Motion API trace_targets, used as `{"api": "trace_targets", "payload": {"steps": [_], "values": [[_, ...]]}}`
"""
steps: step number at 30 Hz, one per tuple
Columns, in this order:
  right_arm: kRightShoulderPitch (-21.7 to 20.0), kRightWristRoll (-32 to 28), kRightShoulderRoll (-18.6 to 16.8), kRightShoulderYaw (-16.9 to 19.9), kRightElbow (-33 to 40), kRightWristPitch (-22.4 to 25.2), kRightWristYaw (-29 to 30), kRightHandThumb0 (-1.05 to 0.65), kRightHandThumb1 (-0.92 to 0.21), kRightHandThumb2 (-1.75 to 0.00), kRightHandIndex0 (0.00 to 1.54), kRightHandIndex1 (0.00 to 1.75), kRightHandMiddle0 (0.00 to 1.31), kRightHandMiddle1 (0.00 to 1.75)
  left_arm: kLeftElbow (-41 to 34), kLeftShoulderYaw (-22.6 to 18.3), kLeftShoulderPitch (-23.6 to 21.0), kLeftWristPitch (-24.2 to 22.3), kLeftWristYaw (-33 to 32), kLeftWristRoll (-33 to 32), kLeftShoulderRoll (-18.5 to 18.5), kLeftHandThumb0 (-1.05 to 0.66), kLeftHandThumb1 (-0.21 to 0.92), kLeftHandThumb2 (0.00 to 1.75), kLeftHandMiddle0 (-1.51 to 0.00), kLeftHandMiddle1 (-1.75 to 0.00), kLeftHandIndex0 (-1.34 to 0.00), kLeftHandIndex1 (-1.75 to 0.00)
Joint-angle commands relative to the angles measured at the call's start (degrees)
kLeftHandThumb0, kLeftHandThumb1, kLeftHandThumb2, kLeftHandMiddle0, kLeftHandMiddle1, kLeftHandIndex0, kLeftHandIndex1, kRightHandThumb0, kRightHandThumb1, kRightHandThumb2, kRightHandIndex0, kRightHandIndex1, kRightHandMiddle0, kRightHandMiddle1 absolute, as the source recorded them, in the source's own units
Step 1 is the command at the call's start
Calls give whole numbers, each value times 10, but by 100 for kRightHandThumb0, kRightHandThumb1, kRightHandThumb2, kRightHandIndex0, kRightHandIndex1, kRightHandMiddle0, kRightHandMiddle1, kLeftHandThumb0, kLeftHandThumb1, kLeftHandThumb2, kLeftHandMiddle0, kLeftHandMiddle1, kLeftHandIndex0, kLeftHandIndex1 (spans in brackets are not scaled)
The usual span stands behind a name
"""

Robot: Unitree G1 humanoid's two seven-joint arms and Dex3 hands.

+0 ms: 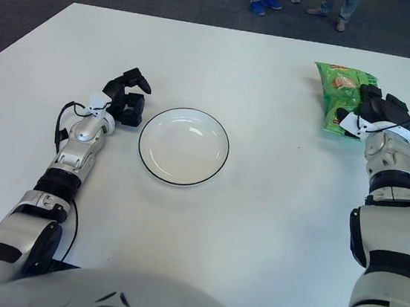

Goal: Put the snack into the plate.

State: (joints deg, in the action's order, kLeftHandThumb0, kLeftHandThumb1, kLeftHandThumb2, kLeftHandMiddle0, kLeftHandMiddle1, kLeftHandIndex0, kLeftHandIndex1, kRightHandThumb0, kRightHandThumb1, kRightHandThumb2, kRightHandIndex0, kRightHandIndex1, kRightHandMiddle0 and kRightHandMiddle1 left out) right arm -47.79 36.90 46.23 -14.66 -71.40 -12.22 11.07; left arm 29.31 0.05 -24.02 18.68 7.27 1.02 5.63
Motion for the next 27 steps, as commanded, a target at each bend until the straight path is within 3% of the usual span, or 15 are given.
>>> {"api": "trace_targets", "payload": {"steps": [1,19,27], "values": [[2,-13,-7,-2,-1,-7,-12,-91,-92,-119,0,0,0,43,21,-1,40,4,-1,1,0,-50,27,137,-126,-175,-65,-175],[26,-53,-12,2,36,-41,-52,-89,-92,-114,7,3,0,60,45,-4,29,18,7,-4,9,-49,28,135,-126,-175,-64,-175],[70,-70,-6,6,118,-67,-73,-90,-92,-113,8,4,0,58,56,-7,23,9,25,-15,16,-48,31,132,-127,-175,-62,-175]]}}
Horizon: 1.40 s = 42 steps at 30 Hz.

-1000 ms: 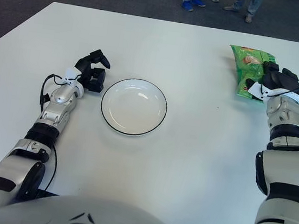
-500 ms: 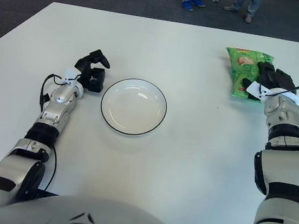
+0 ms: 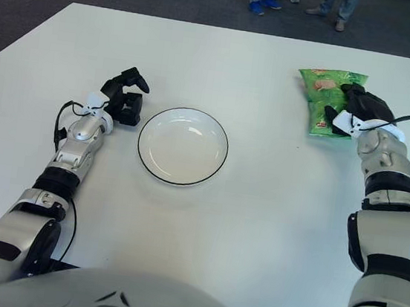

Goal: Put the snack into the plate.

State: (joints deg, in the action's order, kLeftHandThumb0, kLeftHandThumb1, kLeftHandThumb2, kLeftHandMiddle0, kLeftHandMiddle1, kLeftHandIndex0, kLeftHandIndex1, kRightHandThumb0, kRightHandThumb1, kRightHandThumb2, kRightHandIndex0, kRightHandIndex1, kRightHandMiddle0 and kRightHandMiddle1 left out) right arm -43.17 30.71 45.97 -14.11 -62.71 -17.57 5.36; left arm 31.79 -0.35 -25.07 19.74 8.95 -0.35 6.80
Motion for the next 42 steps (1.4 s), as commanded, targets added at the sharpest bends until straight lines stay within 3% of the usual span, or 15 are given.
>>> {"api": "trace_targets", "payload": {"steps": [1,4,6,15,32,42], "values": [[28,-9,-2,1,41,-14,-19,-90,-92,-113,8,4,0,57,32,-4,33,-1,9,-2,5,-48,32,132,-127,-175,-61,-175],[82,-25,16,16,164,-13,-51,-90,-92,-113,9,4,0,54,37,-4,30,-6,11,-1,7,-48,32,131,-127,-175,-61,-175],[106,-31,22,25,209,-12,-63,-90,-92,-114,9,4,0,53,38,-4,30,-7,13,-2,7,-48,32,131,-127,-175,-61,-175],[169,-45,38,55,312,-16,-109,-91,-92,-111,8,3,0,44,51,-7,24,-3,25,-15,6,-47,34,129,-128,-175,-59,-175],[251,-53,56,101,454,-27,-162,-96,-92,-108,15,5,0,52,70,-9,16,19,27,-11,3,-47,35,128,-128,-175,-59,-175],[252,-61,65,114,473,-53,-206,-98,-92,-104,16,6,0,56,80,-11,11,19,32,-16,2,-46,36,126,-128,-175,-58,-175]]}}
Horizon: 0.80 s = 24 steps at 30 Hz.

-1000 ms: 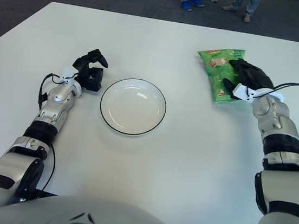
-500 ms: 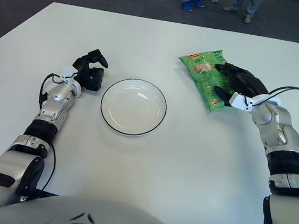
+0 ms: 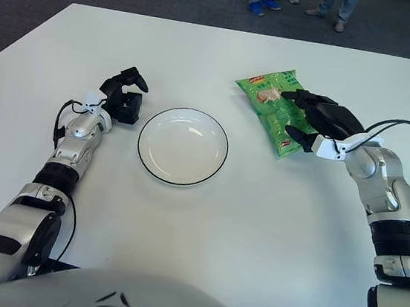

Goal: Put the snack into the plate.

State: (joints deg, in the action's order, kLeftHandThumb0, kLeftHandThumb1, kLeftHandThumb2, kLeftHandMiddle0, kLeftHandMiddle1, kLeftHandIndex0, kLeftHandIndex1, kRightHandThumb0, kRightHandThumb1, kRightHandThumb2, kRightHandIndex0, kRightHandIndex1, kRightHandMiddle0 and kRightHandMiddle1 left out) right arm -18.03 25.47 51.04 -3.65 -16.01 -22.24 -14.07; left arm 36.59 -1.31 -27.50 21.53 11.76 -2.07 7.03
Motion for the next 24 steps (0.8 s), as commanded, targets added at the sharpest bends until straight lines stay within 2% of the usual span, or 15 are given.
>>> {"api": "trace_targets", "payload": {"steps": [1,8,18,24], "values": [[0,-9,15,10,6,-8,-15,-98,-92,-103,16,6,0,56,34,-2,35,2,4,1,-1,-46,36,126,-128,-175,-58,-175],[-5,-8,15,18,-2,-15,-23,-97,-92,-100,18,7,0,63,38,-1,33,11,0,4,-2,-47,36,126,-128,-175,-58,-175],[-7,7,9,32,-5,-25,6,-94,-92,-99,23,9,0,75,44,-1,32,18,-3,7,-2,-47,35,127,-128,-175,-59,-175],[-22,12,2,38,1,0,19,-91,-92,-94,26,11,0,79,40,3,34,26,-16,19,-3,-47,34,129,-128,-175,-60,-175]]}}
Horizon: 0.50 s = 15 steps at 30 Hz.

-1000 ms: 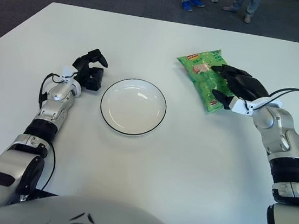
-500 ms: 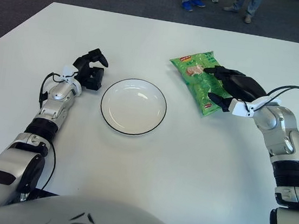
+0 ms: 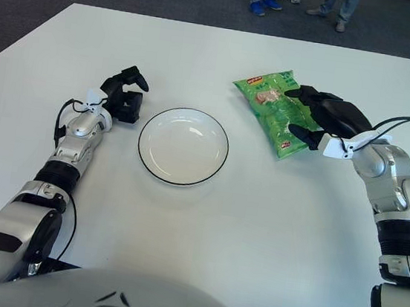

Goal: Put the snack into the plate.

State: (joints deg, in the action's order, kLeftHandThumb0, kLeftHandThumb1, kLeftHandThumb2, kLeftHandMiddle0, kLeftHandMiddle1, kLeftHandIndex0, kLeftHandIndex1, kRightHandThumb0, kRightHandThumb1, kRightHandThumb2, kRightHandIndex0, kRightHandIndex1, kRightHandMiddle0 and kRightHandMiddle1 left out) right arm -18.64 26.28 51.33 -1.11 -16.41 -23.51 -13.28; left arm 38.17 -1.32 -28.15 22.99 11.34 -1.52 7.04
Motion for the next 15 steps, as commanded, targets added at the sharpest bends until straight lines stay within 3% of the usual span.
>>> {"api": "trace_targets", "payload": {"steps": [1,15], "values": [[-19,4,-2,13,6,17,12,-90,-92,-93,26,12,0,81,23,4,41,13,-14,15,-3,-47,33,129,-127,-175,-60,-175],[-62,32,-9,3,11,33,43,-84,-92,-85,29,16,0,85,19,11,41,14,-26,33,-5,-49,29,134,-125,-175,-63,-175]]}}
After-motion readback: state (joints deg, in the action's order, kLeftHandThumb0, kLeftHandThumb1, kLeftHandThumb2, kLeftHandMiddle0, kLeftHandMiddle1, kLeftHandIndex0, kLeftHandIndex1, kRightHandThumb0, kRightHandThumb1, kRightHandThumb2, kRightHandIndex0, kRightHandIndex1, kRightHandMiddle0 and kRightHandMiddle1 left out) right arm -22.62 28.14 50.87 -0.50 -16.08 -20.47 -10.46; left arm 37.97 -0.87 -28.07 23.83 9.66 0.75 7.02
